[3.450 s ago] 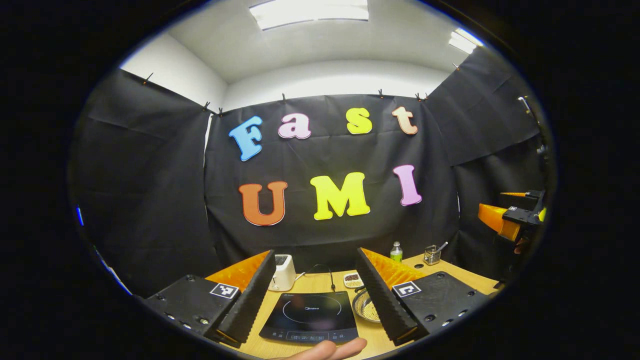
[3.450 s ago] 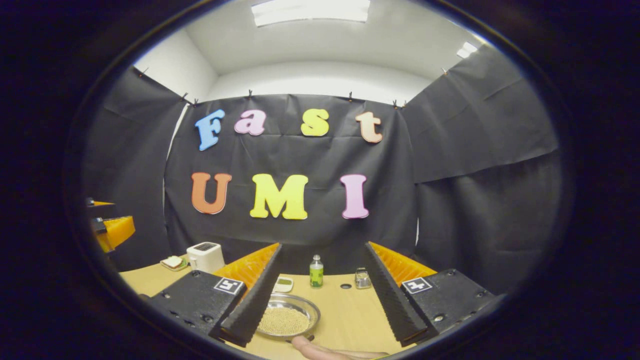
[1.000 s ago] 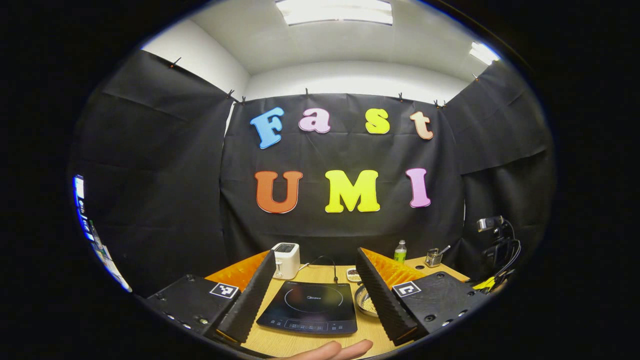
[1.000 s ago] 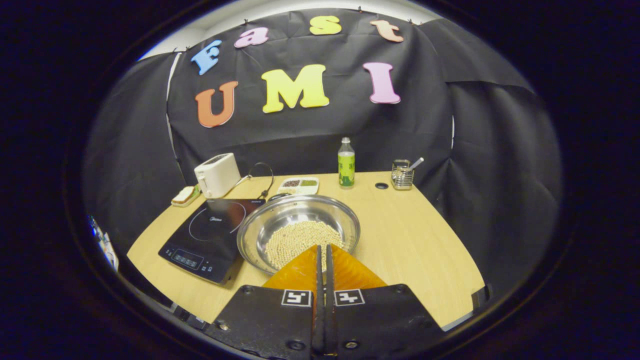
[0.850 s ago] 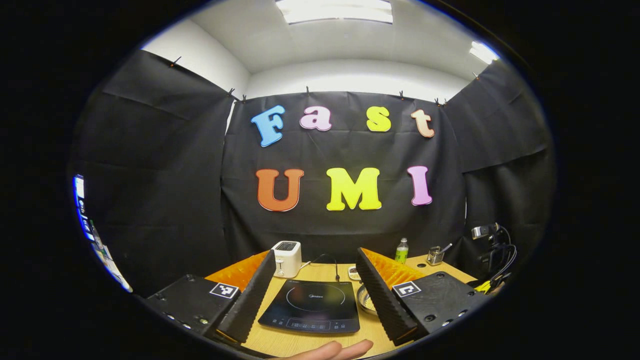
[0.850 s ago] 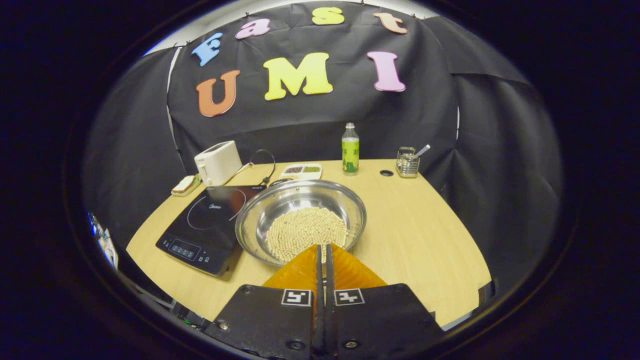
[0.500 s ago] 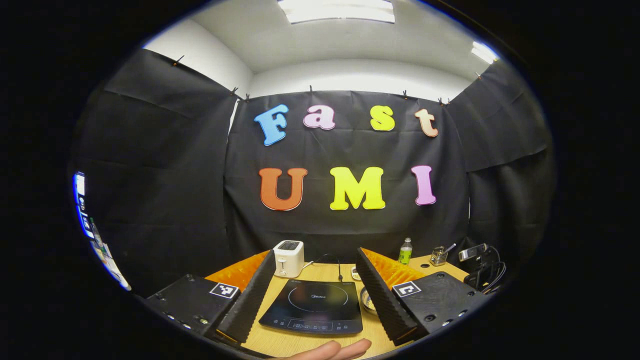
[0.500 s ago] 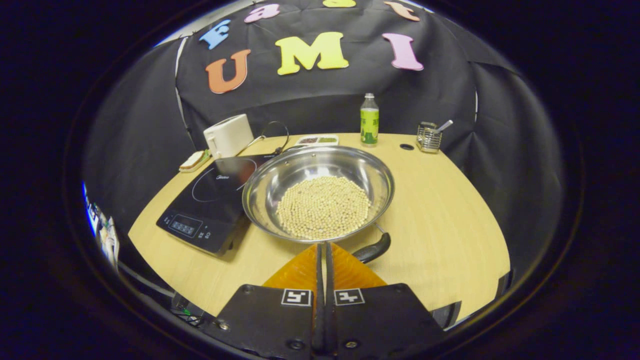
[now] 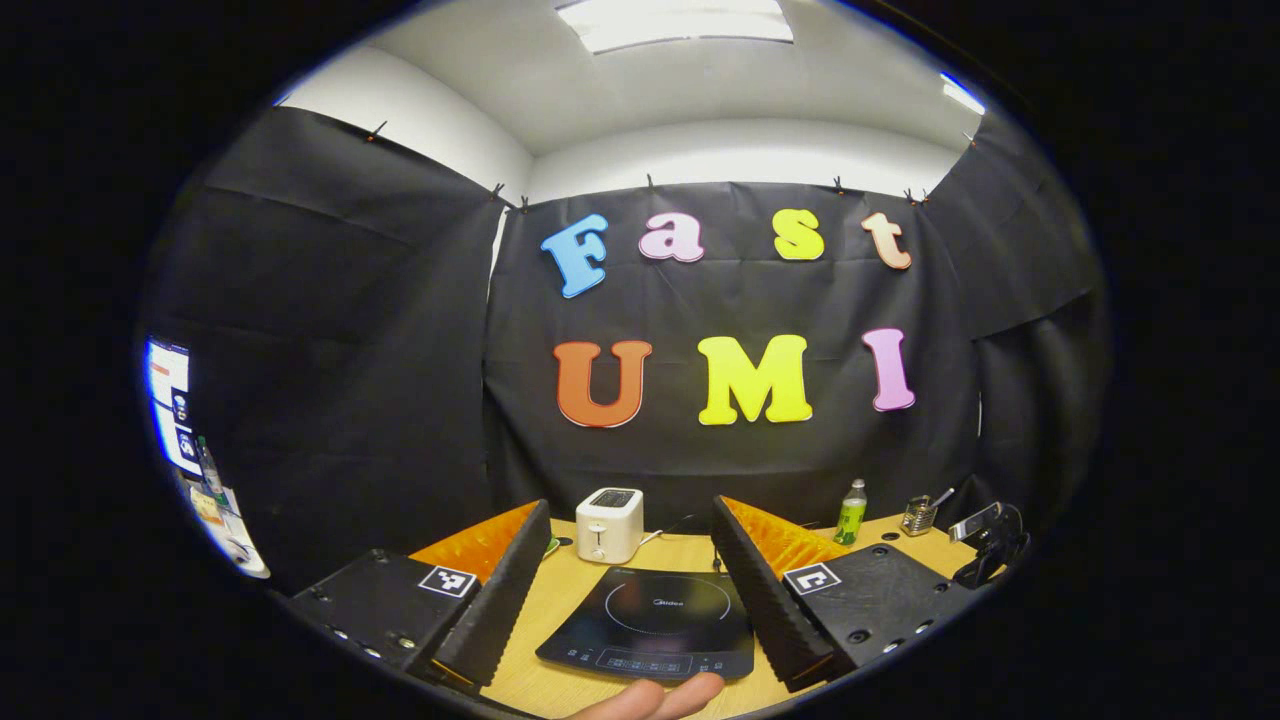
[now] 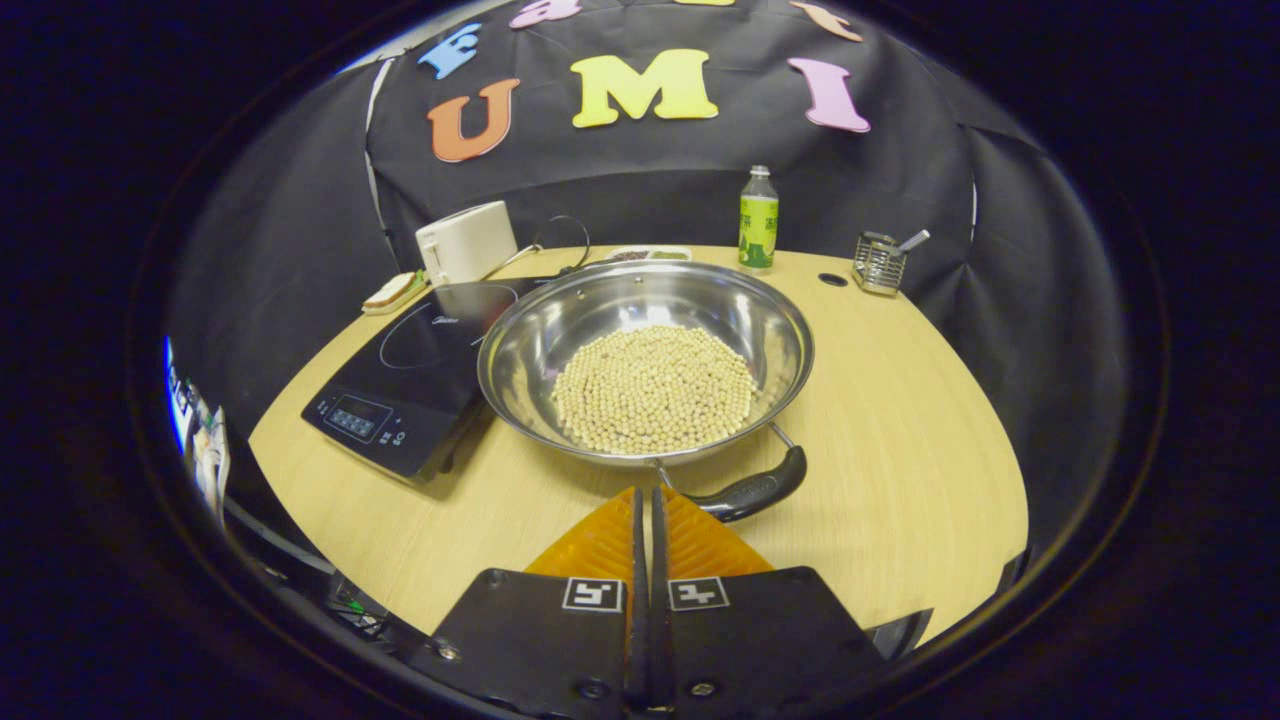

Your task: First push the handle of the pot to place it horizontally, then grasp the pot with both hands and set it on the induction cooktop.

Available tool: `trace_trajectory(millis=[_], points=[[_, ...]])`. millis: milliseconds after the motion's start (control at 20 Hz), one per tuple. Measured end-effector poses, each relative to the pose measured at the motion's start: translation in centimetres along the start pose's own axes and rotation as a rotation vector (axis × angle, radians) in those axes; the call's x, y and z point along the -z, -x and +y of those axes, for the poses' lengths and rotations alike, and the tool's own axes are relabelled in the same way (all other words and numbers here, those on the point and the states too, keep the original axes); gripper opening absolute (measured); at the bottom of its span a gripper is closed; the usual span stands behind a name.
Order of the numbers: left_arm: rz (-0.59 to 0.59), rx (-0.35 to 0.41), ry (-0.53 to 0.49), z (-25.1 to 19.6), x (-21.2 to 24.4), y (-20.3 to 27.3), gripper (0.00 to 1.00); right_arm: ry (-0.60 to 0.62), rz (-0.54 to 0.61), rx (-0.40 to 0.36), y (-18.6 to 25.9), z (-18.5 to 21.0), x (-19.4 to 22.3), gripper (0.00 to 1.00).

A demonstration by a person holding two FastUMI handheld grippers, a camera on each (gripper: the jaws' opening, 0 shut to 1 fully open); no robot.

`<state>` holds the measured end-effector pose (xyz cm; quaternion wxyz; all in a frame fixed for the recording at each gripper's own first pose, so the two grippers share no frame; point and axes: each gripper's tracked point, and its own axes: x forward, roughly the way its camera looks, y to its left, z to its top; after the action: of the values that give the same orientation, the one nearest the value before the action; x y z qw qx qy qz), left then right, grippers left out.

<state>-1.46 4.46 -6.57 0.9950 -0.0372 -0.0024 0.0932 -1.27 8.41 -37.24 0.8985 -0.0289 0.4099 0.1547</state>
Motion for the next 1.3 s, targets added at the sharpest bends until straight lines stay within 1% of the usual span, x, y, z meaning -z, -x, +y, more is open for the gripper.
trace_trajectory(millis=[50,100,150,200,250,300,350,400,450,500,550,600,750,800,850,1050,1100,1150,1200,1250,1300], points=[[0.021,0.012,0.027,-0.5,0.6,-0.4,0.96,0.000,0.001,-0.001,0.0,-0.2,0.0,0.01],[0.044,0.033,0.056,-1.1,1.2,-0.6,0.95,0.000,0.005,0.000,0.0,-0.3,0.0,0.04],[0.059,0.055,0.085,-1.6,1.4,-0.8,0.95,0.000,0.006,0.004,-0.1,-0.4,-0.1,0.01],[0.069,0.070,0.105,-2.1,1.7,-1.0,0.95,0.004,0.010,0.007,-0.2,-0.5,0.0,0.04],[0.083,0.070,0.112,-2.0,2.1,-1.5,0.95,0.012,0.017,0.006,-0.3,-0.6,-0.1,0.04],[0.096,0.065,0.113,-2.0,2.5,-1.7,0.95,0.024,0.021,0.006,-0.5,-0.6,-0.1,0.01],[0.102,0.065,0.110,-2.1,2.6,-1.9,0.95,0.032,0.024,0.012,-0.5,-0.8,-0.2,0.04],[0.102,0.067,0.106,-2.3,2.6,-2.1,0.95,0.039,0.026,0.019,-0.6,-1.2,-0.1,0.00],[0.099,0.070,0.102,-2.5,2.6,-2.3,0.95,0.046,0.028,0.022,-0.6,-1.3,-0.1,0.01],[0.096,0.077,0.098,-2.9,2.5,-2.5,0.95,0.053,0.029,0.025,-0.7,-1.5,-0.1,0.04],[0.094,0.086,0.095,-3.3,2.6,-2.8,0.95,0.059,0.031,0.028,-0.8,-1.7,-0.2,0.04],[0.093,0.098,0.092,-3.7,2.6,-2.9,0.95,0.064,0.033,0.030,-0.9,-1.8,-0.1,0.01],[0.075,0.140,0.096,-4.9,2.1,-3.5,0.95,0.089,0.046,0.034,-1.3,-2.3,-0.1,0.04],[0.073,0.149,0.095,-5.2,2.1,-3.6,0.95,0.094,0.048,0.037,-1.4,-2.6,-0.2,0.01],[0.075,0.153,0.092,-5.4,2.2,-4.0,0.95,0.096,0.050,0.038,-1.5,-2.9,-0.2,0.01],[0.089,0.172,0.066,-6.3,3.0,-4.9,0.95,0.071,0.053,-0.012,-1.8,-3.5,-0.5,0.01],[0.092,0.172,0.059,-6.4,3.2,-5.2,0.95,0.063,0.056,-0.020,-1.8,-3.8,-0.6,0.04],[0.103,0.170,0.051,-6.6,3.5,-5.4,0.95,0.058,0.058,-0.023,-2.0,-4.2,-0.8,0.02],[0.115,0.166,0.039,-6.6,3.8,-5.6,0.95,0.048,0.068,-0.029,-2.1,-4.4,-0.9,0.04],[0.121,0.168,0.028,-7.1,3.9,-5.8,0.95,0.028,0.082,-0.045,-2.4,-4.7,-0.8,0.02],[0.118,0.171,0.017,-7.5,3.8,-6.0,0.95,0.009,0.096,-0.068,-2.7,-4.7,-0.8,0.07]])
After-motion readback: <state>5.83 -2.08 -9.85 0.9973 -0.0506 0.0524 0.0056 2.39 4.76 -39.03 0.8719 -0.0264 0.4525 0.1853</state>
